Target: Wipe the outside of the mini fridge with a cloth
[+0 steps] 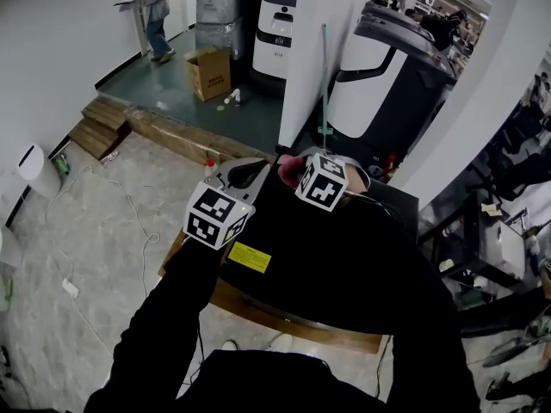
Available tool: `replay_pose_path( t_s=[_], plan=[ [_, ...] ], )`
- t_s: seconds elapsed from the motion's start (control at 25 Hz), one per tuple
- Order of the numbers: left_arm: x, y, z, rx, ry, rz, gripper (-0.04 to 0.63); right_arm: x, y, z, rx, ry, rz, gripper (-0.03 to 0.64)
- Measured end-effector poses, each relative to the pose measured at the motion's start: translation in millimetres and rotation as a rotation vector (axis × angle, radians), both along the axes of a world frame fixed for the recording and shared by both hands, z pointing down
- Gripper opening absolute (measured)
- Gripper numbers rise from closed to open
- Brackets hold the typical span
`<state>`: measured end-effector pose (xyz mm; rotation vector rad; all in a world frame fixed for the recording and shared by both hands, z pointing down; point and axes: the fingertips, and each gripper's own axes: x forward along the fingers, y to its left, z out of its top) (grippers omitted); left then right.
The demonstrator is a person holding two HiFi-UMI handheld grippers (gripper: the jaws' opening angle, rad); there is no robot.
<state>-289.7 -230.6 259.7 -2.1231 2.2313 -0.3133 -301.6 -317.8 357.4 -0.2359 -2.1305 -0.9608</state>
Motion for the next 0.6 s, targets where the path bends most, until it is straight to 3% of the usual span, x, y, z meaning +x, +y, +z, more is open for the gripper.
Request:
replay_pose_path(
  t_s=[0.2,0.6],
  plan=[
    [-0.6,28.9,2.5,0.000,0.015,0.038,0.005,9.0,29.0,-0.6,0.030,-0.001,0.023,0.038],
    [15.2,81.3,5.8,0.010,0.032,0.123,0.005,36.0,98.1,-1.9,0.000,0.014,0.069,0.038]
  ],
)
